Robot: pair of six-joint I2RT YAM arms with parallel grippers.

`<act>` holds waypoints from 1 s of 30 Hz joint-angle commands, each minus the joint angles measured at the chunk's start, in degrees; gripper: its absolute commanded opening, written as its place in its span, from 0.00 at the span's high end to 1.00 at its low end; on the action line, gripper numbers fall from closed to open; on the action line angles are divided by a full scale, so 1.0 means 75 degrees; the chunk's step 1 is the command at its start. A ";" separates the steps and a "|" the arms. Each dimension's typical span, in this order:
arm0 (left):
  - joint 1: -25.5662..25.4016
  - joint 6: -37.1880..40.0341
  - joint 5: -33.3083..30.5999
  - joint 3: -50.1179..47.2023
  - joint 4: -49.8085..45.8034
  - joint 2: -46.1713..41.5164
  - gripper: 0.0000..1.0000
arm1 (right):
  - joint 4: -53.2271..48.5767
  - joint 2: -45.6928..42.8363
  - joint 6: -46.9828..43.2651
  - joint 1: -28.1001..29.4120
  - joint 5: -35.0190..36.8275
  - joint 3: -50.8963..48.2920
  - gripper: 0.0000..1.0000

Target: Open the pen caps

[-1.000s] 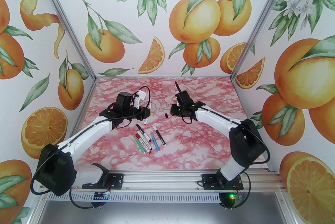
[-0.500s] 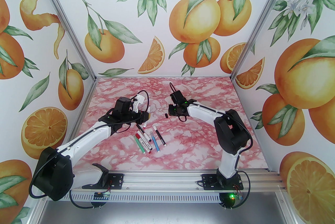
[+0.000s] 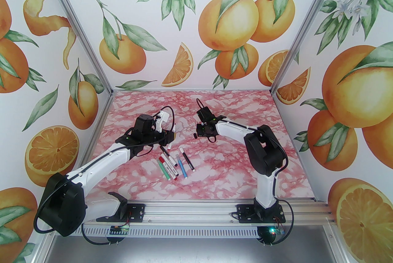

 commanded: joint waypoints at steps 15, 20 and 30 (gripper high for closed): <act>-0.0017 0.0168 -0.0204 -0.0199 0.0117 -0.0404 0.95 | -0.0393 0.0711 0.0150 0.0136 0.0204 0.0728 0.80; -0.0016 0.0179 -0.0203 -0.0204 0.0162 -0.0400 0.95 | -0.0430 0.0796 0.0177 0.0163 0.0250 0.0764 0.79; -0.0013 0.0203 -0.0248 -0.0238 0.0175 -0.0424 0.95 | -0.0534 0.0890 0.0170 0.0160 0.0311 0.0858 0.75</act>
